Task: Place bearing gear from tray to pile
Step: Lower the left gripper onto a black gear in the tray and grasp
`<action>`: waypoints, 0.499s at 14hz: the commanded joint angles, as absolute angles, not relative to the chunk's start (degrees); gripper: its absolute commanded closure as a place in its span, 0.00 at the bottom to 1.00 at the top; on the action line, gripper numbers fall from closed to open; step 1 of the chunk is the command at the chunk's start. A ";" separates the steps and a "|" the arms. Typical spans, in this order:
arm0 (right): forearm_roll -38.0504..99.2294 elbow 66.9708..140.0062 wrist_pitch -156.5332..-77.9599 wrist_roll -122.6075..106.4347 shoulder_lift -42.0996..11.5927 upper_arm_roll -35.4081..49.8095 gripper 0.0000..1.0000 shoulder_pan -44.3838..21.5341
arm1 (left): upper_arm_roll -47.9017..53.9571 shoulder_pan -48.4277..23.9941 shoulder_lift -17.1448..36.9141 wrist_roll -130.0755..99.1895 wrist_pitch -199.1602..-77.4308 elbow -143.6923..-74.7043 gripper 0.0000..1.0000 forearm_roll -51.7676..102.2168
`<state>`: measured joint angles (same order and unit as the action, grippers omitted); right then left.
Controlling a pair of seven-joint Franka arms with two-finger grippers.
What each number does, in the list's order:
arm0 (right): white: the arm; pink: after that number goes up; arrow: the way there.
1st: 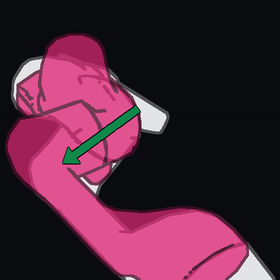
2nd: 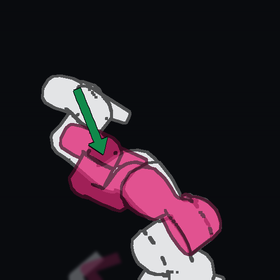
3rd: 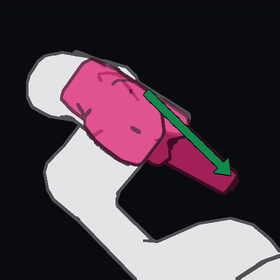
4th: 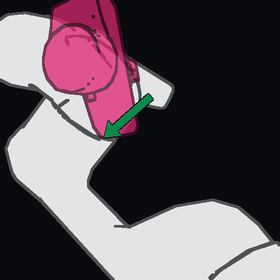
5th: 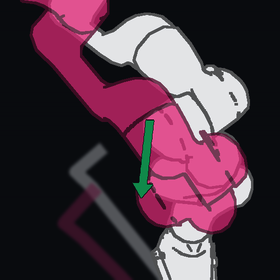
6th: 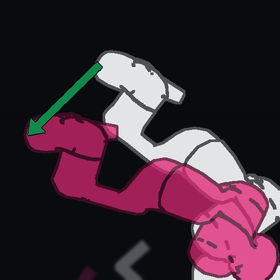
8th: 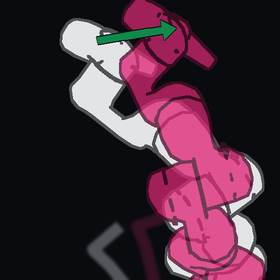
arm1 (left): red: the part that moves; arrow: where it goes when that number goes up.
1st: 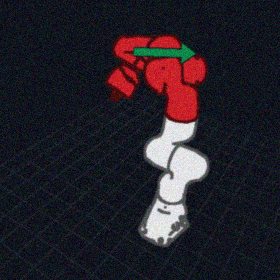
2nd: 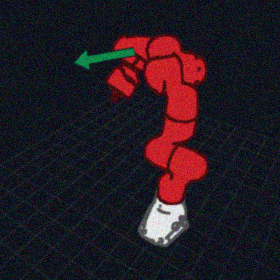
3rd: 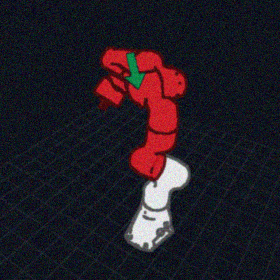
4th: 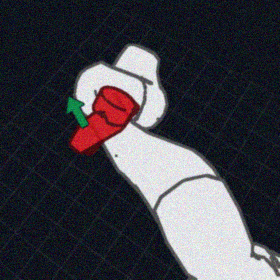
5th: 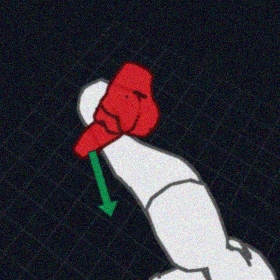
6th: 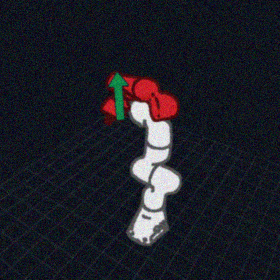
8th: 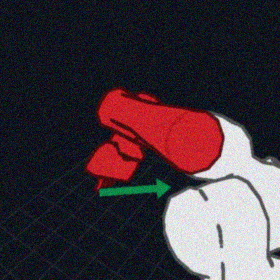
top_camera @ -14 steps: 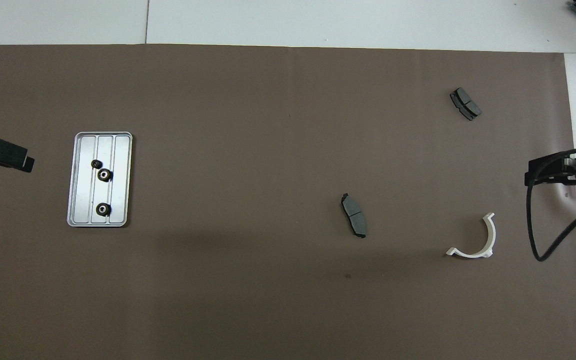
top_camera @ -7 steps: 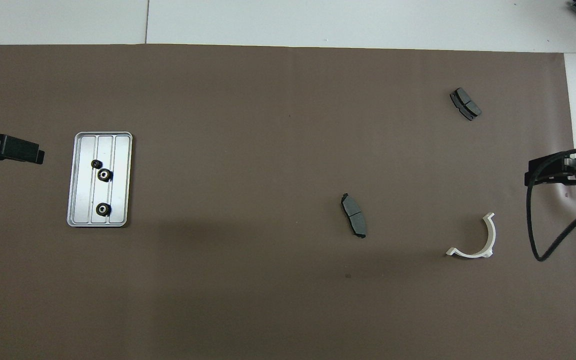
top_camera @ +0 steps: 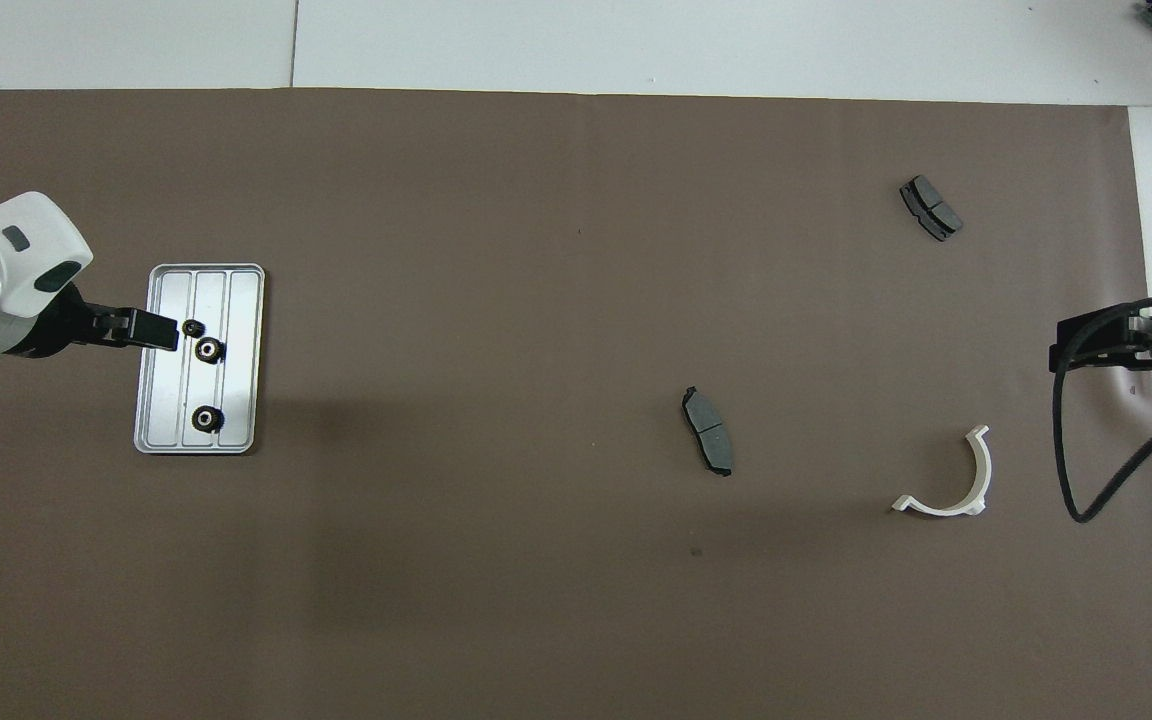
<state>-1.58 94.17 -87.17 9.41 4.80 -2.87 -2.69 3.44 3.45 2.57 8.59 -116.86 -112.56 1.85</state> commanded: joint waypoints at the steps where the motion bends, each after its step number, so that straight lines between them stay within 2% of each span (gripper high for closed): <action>1: -1.32 95.01 -88.07 8.00 5.71 -2.64 0.00 -2.29 | 3.52 3.96 2.99 6.69 -123.56 -117.06 0.00 1.76; 3: -1.23 95.01 -88.07 8.00 5.71 -2.64 0.00 -2.29 | 3.52 3.78 4.04 2.92 -125.24 -118.47 0.00 1.76; 5: -1.23 95.01 -88.07 8.00 5.71 -2.64 0.00 -2.29 | 3.52 3.34 5.88 -1.38 -126.55 -119.18 0.15 1.76; 7: -1.23 95.01 -87.98 8.00 5.71 -2.64 0.00 -2.29 | 3.60 2.90 7.29 -6.22 -129.62 -120.32 0.19 1.76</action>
